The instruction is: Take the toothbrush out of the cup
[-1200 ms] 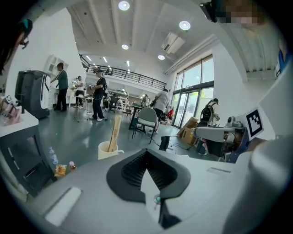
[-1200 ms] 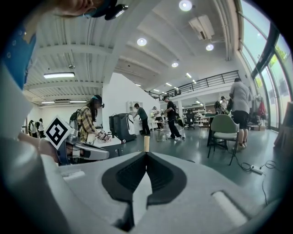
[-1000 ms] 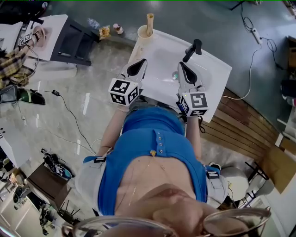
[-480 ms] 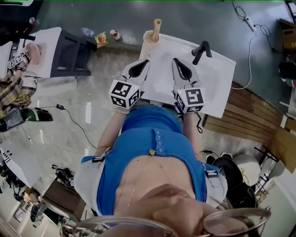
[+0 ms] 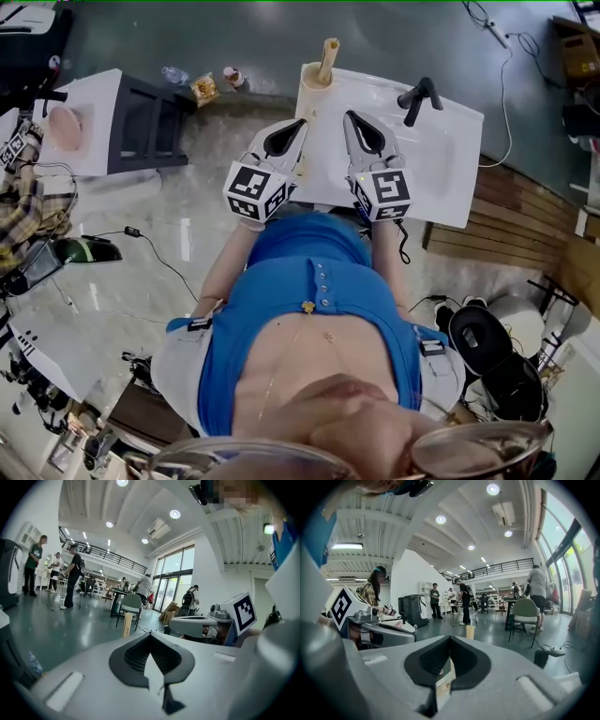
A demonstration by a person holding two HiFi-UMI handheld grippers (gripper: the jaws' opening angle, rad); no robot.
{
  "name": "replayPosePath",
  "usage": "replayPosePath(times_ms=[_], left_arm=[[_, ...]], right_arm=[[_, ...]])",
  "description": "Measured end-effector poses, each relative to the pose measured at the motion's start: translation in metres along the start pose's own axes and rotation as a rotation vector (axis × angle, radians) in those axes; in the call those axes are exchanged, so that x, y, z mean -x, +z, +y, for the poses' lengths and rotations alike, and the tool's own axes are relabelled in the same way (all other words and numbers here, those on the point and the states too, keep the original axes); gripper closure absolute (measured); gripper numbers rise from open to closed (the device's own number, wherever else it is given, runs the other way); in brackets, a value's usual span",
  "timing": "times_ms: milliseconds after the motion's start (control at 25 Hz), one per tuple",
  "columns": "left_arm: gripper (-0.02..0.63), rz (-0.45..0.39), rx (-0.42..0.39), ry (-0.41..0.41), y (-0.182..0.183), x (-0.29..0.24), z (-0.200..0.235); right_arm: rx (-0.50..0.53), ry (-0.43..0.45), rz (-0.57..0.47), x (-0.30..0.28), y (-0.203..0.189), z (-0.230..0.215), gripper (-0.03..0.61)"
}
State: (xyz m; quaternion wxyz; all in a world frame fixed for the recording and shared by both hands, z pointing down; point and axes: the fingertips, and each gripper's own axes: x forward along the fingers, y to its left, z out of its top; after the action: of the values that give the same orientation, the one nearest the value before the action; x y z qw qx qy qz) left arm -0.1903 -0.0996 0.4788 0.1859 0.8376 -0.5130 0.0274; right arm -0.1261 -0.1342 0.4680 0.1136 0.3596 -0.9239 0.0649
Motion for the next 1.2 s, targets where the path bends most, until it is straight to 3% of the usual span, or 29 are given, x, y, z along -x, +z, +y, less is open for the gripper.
replayPosePath(times_ms=[440, 1200], left_arm=[[0.612, 0.003, -0.011, -0.011, -0.005, 0.024, 0.008], [0.612, -0.012, 0.005, -0.003, -0.011, 0.046, 0.013]], right_arm=[[0.036, 0.015, 0.041, -0.031, -0.010, 0.019, 0.577], [0.101, -0.044, 0.155, -0.082, -0.038, -0.004, 0.577]])
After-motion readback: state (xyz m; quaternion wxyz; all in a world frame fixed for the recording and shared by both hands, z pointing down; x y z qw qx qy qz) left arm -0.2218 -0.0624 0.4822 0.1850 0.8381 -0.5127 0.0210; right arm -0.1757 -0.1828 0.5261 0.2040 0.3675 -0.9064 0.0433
